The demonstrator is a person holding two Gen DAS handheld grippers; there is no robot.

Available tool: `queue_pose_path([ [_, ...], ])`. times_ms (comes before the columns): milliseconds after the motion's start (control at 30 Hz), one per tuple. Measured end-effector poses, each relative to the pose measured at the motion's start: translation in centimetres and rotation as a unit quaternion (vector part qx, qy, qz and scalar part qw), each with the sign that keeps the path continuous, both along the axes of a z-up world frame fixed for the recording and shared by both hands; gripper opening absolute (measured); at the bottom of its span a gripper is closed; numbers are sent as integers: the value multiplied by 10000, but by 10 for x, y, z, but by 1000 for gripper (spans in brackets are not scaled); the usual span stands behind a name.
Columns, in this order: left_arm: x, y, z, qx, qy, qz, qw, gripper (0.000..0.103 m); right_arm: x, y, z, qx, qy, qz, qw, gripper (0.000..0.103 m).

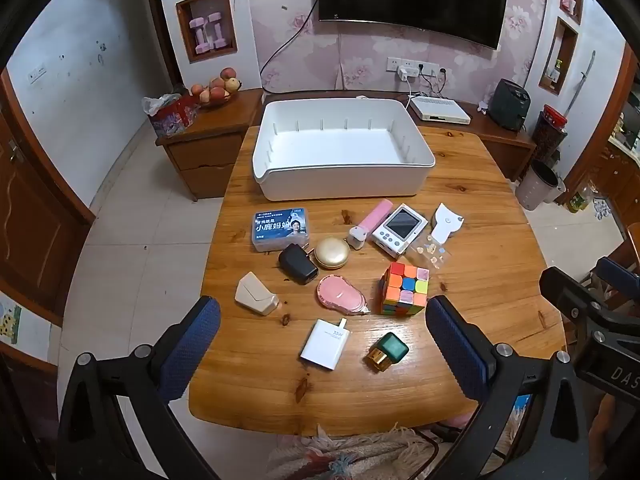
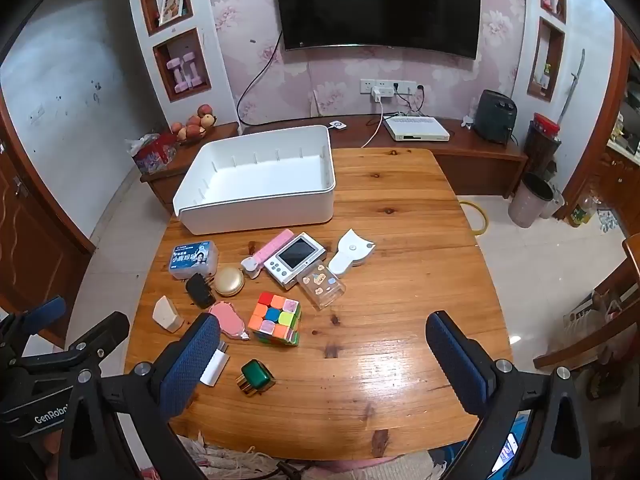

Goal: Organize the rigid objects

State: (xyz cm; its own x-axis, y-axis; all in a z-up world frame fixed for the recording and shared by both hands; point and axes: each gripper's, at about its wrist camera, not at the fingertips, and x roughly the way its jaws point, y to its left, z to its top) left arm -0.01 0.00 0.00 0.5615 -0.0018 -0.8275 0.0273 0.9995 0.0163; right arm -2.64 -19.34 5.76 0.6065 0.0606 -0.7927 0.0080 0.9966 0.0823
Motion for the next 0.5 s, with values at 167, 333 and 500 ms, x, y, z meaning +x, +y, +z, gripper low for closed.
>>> queue_pose_path([
  [167,0,1,0,-24,18,1,10000,102,0,-1,-1,-18,-45,12,10000,103],
  [333,0,0,0,-25,18,3,10000,102,2,-1,-2,-28,19,23,10000,103],
  [500,-1,-1,0,-57,42,-5,10000,102,1,-2,-2,-6,32,15,10000,103],
])
